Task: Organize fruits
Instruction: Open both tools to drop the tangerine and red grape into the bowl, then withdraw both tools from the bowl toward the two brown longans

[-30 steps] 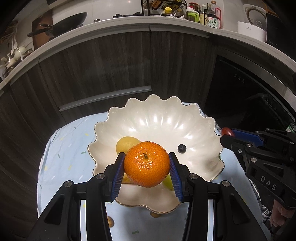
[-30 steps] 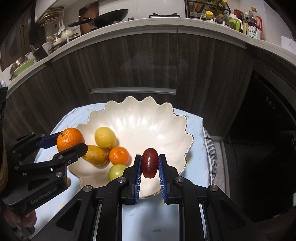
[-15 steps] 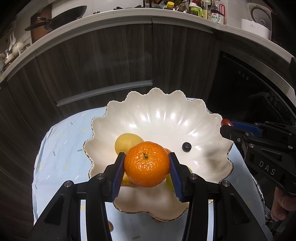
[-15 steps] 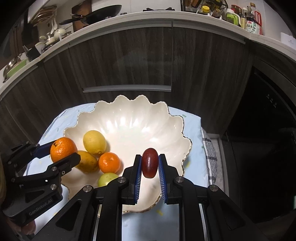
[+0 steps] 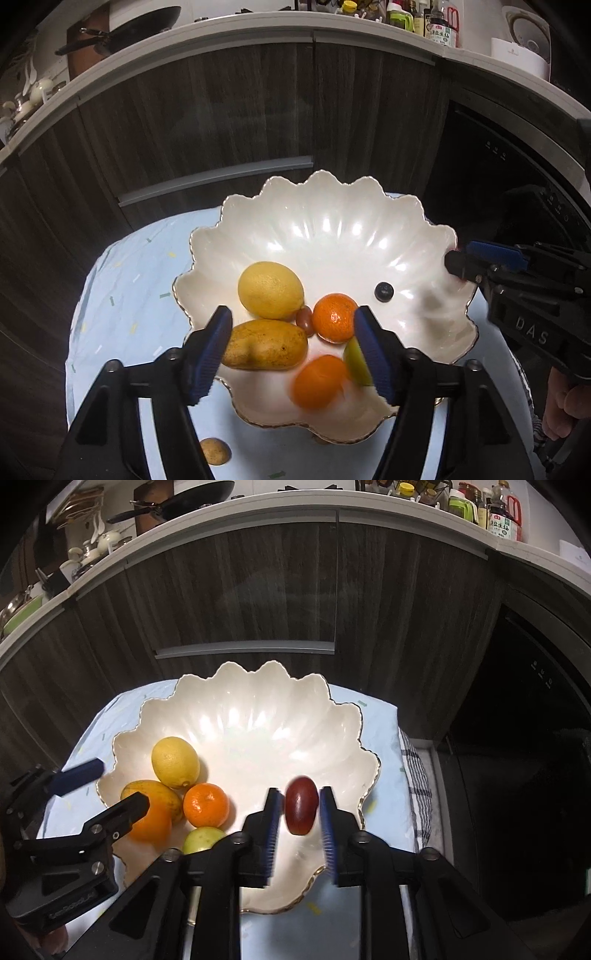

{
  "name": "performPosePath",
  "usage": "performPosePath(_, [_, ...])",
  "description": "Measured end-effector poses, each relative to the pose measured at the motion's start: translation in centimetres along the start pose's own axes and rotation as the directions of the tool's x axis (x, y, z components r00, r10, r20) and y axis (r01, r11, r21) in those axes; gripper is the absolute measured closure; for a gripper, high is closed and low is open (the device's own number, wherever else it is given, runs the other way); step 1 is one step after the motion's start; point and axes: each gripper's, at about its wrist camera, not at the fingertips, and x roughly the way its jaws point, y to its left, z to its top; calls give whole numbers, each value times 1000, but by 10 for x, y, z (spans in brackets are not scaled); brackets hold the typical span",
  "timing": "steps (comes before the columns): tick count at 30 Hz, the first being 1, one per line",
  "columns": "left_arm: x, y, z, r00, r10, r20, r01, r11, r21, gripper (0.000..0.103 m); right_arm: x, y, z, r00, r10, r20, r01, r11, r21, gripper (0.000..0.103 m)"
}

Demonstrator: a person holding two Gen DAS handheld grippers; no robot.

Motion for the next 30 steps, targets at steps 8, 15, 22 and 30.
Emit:
performPosePath(8, [-7, 3, 1, 1000, 20, 7, -20, 1000, -9, 26, -12, -1, 2, 999, -31, 39, 30, 999, 12, 41])
performPosePath(15, [-17, 6, 2, 999, 34, 15, -34, 999, -22, 22, -22, 3, 3, 998, -31, 61, 30, 999, 17, 36])
performPosePath(22, [-30, 10, 1, 999, 39, 29, -38, 999, -31, 22, -35, 7, 1, 997, -35, 76, 33, 999, 21, 36])
performPosePath(30, [-49, 19, -3, 997, 50, 55, -48, 998, -37, 22, -52, 18, -4, 995, -36, 95, 35, 999, 14, 36])
